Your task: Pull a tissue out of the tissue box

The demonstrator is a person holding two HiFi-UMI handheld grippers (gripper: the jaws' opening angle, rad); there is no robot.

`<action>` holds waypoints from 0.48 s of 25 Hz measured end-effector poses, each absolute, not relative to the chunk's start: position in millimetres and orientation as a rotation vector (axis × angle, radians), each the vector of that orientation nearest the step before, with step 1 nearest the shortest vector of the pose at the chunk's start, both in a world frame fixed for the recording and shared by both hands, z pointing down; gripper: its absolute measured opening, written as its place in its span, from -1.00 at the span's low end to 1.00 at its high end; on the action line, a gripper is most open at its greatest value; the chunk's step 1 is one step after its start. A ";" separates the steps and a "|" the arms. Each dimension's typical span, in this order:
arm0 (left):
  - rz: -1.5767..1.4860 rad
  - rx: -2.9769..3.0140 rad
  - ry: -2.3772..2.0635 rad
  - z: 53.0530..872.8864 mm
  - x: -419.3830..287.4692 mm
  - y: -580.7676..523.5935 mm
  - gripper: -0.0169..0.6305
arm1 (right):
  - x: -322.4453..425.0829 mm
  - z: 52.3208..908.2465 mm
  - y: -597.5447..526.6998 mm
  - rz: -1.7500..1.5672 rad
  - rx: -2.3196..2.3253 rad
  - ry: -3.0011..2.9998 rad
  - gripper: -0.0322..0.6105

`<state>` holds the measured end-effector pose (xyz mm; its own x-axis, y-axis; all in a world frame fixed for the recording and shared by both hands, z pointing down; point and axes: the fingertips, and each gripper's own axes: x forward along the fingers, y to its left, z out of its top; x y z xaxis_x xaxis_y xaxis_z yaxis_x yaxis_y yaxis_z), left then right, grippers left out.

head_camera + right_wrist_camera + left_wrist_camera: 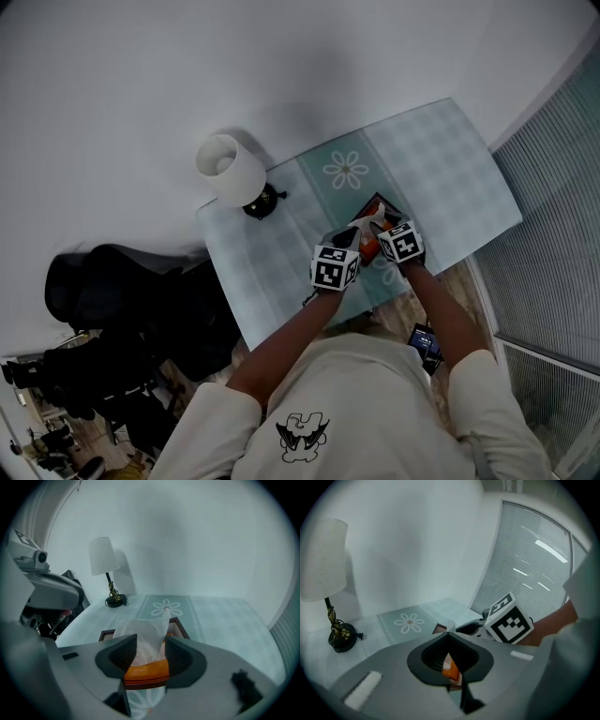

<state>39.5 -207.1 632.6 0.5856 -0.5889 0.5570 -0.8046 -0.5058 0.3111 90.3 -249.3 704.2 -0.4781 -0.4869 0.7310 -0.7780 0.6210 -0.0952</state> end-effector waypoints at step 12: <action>0.548 2.220 -1.092 650.3 33.4 -207.5 -0.93 | 93.7 703.5 -251.5 0.519 1.016 -2.148 -0.50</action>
